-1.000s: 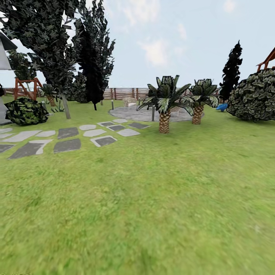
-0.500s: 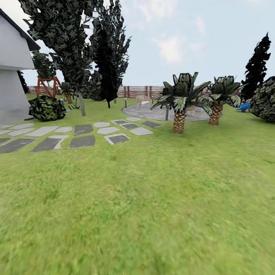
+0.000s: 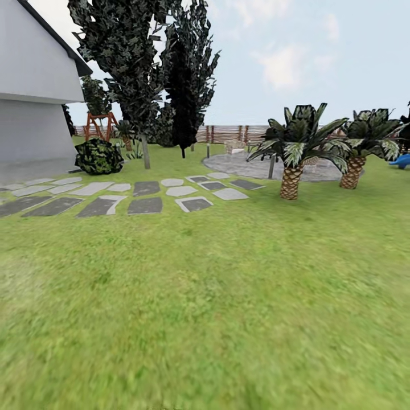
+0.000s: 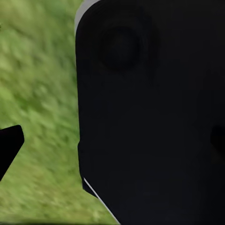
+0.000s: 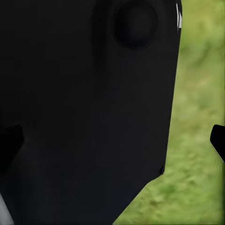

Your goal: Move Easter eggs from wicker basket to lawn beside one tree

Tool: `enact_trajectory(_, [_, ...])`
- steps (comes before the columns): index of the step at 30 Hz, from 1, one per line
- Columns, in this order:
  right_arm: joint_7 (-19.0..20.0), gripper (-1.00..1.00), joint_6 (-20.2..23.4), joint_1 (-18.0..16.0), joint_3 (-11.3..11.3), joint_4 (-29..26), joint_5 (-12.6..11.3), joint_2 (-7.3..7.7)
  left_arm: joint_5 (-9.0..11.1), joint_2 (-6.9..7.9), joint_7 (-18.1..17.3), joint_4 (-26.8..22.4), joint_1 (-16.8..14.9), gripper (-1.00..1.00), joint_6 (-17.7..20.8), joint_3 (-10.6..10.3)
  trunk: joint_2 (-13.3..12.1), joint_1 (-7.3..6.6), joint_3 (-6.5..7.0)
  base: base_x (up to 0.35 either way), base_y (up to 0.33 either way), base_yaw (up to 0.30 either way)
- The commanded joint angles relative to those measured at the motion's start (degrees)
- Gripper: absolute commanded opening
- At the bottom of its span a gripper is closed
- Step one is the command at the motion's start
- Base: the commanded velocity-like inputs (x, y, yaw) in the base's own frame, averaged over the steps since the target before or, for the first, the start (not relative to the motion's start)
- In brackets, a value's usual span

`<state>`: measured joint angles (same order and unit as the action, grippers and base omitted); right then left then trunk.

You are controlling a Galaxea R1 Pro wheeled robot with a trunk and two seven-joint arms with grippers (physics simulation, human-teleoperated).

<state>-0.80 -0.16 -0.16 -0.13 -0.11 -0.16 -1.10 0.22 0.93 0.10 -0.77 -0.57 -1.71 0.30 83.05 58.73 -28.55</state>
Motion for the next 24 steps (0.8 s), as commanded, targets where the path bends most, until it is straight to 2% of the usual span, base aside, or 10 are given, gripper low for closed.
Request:
enact_trajectory(1, [-0.1,1.0,0.0,0.0,0.0,0.0,0.0,-0.02,0.0,-0.01,0.0,0.1,0.0,1.0,-0.2,0.0,0.0,-0.01,-0.11,0.0,0.0,0.25])
enact_trajectory(13, [-0.1,1.0,0.1,0.0,0.5,-0.3,0.8,-0.87,-0.1,0.03,0.2,0.1,0.0,1.0,-0.3,-0.2,0.0,-0.01,-0.72,0.0,0.0,0.246])
enact_trajectory(24, [-0.5,1.0,0.2,0.0,0.6,-0.7,0.9,-0.92,-0.2,0.03,0.2,0.1,0.0,1.0,-0.3,-0.3,0.0,-0.01,-1.29,0.0,0.0,0.252])
